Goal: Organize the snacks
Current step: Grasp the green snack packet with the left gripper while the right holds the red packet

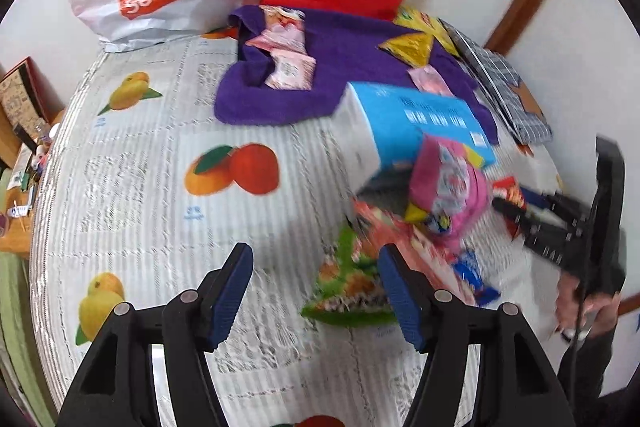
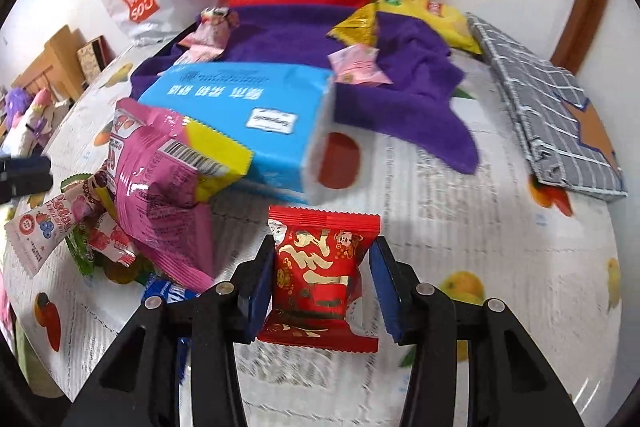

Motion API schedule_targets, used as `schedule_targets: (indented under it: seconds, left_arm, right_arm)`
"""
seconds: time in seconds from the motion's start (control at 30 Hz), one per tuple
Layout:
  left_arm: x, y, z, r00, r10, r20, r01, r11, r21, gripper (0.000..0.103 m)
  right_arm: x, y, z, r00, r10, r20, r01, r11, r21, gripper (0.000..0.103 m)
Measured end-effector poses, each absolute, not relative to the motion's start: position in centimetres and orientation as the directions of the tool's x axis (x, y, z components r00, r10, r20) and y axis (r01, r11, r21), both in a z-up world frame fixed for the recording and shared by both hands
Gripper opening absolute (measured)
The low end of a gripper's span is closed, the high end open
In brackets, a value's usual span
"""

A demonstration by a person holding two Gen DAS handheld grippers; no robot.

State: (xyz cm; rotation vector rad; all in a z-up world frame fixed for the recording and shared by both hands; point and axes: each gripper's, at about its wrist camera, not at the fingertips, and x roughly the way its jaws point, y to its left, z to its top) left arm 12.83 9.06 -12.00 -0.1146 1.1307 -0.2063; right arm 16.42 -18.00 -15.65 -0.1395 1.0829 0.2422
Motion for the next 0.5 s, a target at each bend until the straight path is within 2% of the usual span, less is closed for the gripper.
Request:
schedule_targets:
  seconds: [0.5]
  left_arm:
    - [13.4, 6.3, -15.7, 0.364, -0.221, -0.905, 0.137, 0.973, -0.183, 0.064]
  right_arm:
    - [14.9, -20.4, -14.4, 0.469, 0.086, -0.879, -0.213, 0.977, -0.018, 0.046]
